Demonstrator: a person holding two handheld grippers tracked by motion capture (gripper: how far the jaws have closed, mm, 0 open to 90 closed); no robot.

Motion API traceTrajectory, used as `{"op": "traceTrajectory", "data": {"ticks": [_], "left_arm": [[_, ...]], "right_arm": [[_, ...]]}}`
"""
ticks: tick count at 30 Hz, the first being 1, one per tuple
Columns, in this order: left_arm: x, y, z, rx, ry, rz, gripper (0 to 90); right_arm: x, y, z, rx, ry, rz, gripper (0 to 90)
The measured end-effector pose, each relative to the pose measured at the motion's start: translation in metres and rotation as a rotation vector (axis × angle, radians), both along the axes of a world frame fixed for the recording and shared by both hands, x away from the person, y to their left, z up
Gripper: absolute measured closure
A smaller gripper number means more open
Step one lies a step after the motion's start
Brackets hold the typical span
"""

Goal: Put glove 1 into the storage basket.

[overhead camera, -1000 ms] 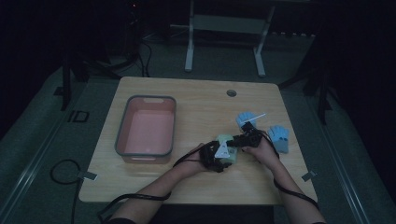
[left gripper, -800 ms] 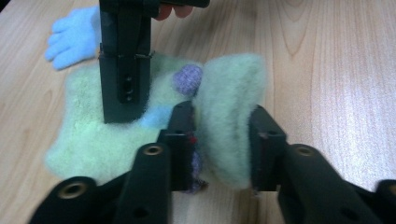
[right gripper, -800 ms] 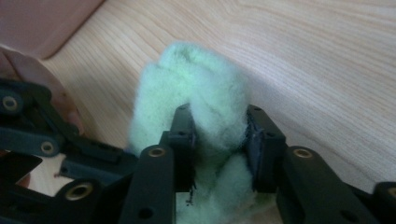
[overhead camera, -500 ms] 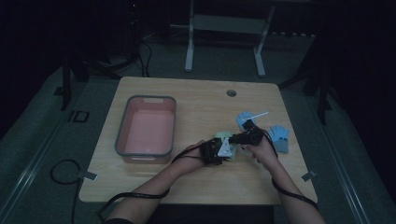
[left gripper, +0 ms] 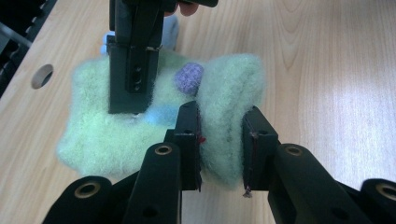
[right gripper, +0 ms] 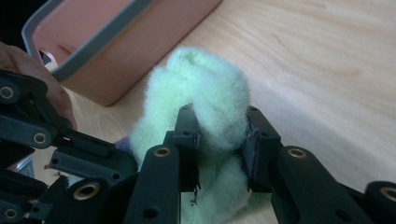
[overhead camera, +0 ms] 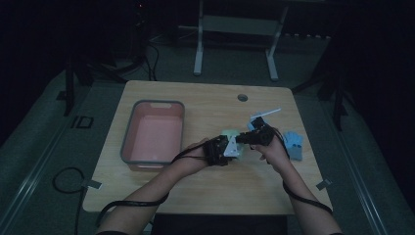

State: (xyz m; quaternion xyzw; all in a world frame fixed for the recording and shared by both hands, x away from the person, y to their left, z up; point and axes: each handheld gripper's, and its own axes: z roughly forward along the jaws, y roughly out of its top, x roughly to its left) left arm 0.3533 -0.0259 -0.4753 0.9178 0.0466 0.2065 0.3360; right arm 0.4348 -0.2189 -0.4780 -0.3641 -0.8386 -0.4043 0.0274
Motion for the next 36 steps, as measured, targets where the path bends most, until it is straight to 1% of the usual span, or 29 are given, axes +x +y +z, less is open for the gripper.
{"op": "traceTrajectory", "data": {"ticks": [2,9,11,14,16,22,23,25,27,28,31,36], "left_arm": [[0.001,0.004,0.006,0.007,-0.004,0.000,72.6],[0.003,0.020,0.019,0.010,-0.003,0.009,72.7],[0.001,0.024,0.023,0.016,-0.015,0.020,72.7],[-0.002,0.032,0.028,0.037,-0.029,0.027,72.7],[-0.003,0.038,0.030,0.035,-0.027,0.034,72.7],[-0.003,0.060,0.039,0.047,-0.025,0.056,72.7],[-0.003,0.063,0.040,0.054,-0.031,0.058,72.6],[-0.003,0.069,0.043,0.055,-0.030,0.065,72.7],[-0.002,0.077,0.045,0.054,-0.037,0.077,72.7],[-0.002,0.080,0.046,0.049,-0.035,0.084,72.7],[-0.001,0.092,0.048,0.056,-0.037,0.099,72.7],[-0.002,0.108,0.049,0.065,-0.034,0.118,72.7]], "right_arm": [[0.001,0.006,0.006,0.000,-0.015,0.003,70.6],[0.004,0.022,0.021,0.003,-0.026,0.013,70.6],[0.004,0.027,0.024,0.007,-0.037,0.017,70.6],[0.005,0.036,0.028,0.018,-0.035,0.031,70.6],[0.005,0.042,0.030,0.021,-0.038,0.042,70.6],[0.008,0.066,0.038,0.022,-0.045,0.067,70.6],[0.009,0.071,0.040,0.017,-0.047,0.076,70.5],[0.010,0.079,0.043,0.018,-0.051,0.084,70.6],[0.012,0.087,0.047,0.013,-0.058,0.091,70.6],[0.013,0.092,0.049,0.014,-0.061,0.094,70.6],[0.016,0.106,0.054,0.013,-0.061,0.109,70.6],[0.019,0.129,0.058,-0.001,-0.062,0.136,70.6]]}}
